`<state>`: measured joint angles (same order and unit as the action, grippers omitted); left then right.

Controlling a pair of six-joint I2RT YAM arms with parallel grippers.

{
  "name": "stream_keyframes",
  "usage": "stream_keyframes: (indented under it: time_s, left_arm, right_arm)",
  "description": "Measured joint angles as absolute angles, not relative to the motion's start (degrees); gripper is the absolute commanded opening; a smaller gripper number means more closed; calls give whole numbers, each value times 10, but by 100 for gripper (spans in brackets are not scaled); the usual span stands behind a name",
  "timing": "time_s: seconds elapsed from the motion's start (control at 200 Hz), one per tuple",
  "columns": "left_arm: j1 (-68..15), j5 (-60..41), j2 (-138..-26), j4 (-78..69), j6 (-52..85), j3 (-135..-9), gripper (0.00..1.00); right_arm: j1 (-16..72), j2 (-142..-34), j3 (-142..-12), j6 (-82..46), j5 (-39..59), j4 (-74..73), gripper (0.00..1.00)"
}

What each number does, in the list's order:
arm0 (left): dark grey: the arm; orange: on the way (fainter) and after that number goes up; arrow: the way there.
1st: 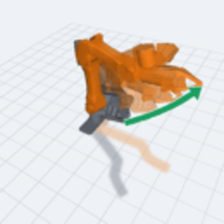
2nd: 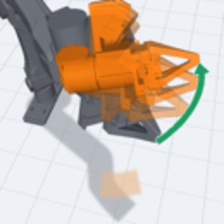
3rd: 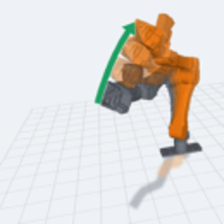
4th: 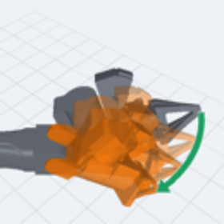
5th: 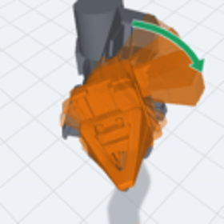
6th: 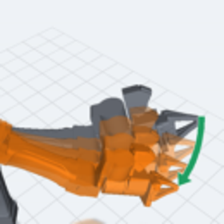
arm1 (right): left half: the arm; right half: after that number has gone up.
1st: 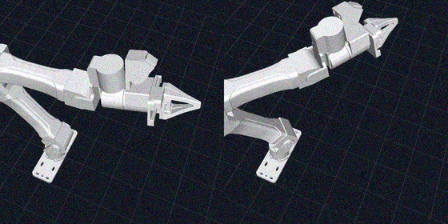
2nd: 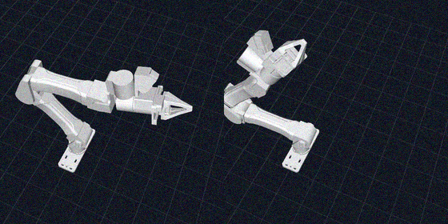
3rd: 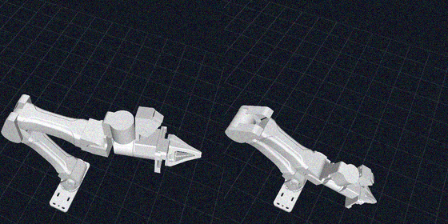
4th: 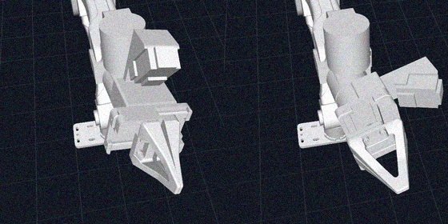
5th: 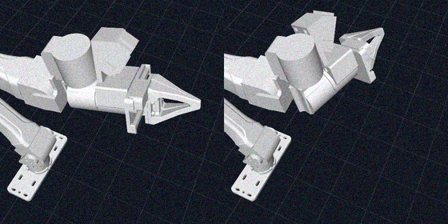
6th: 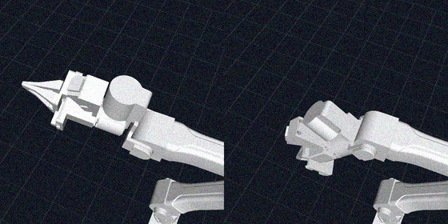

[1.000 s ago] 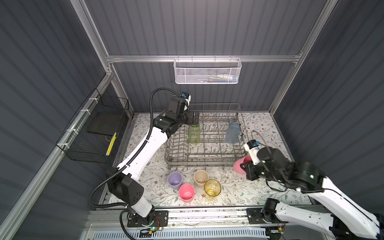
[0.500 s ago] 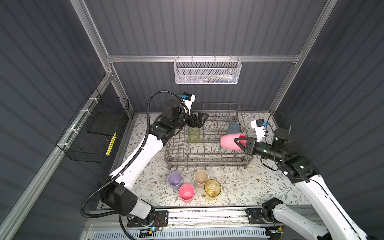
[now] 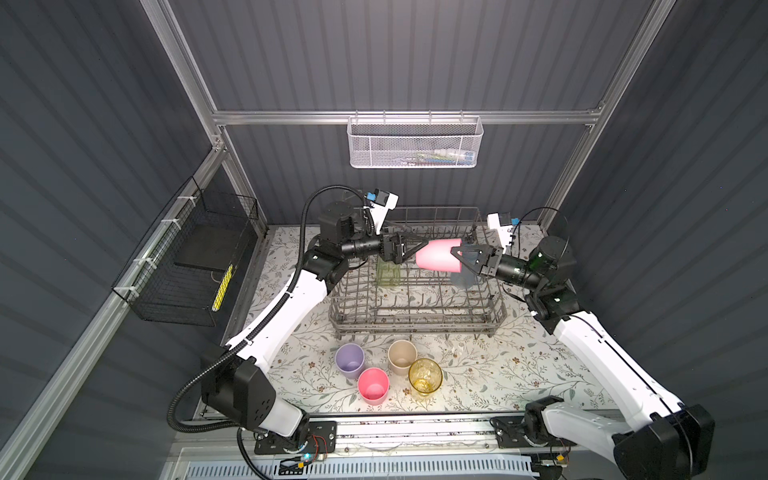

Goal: Load the cups into the dish rack
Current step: 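Hold the pink cup toward the left gripper while the left gripper closes on it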

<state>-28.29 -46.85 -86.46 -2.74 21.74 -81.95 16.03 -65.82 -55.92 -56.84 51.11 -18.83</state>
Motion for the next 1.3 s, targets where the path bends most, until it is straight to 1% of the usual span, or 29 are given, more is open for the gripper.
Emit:
stream_keyframes:
  time_s: [0.175, 0.36, 0.5, 0.67, 0.866, 1.301]
  left_arm:
    - [-283, -511, -880, -39, 223, -818, 99]
    - [-283, -528, -884, -39, 223, -818, 96]
    - [-284, -532, -886, -38, 221, -818, 93]
    - [-284, -540, -886, -43, 221, -808, 93]
    - [-289, -550, -887, -41, 221, -790, 90]
    - [-289, -551, -886, -53, 221, -782, 89]
  right_arm:
    - [159, -694, -559, -612, 530, -249, 0]
    - [159, -706, -559, -643, 545, -296, 0]
    - [159, -711, -559, -660, 551, -325, 0]
    - [159, -717, -559, -675, 555, -347, 0]
    - [159, -724, -560, -686, 555, -366, 0]
    - [159, -736, -560, -716, 569, -406, 0]
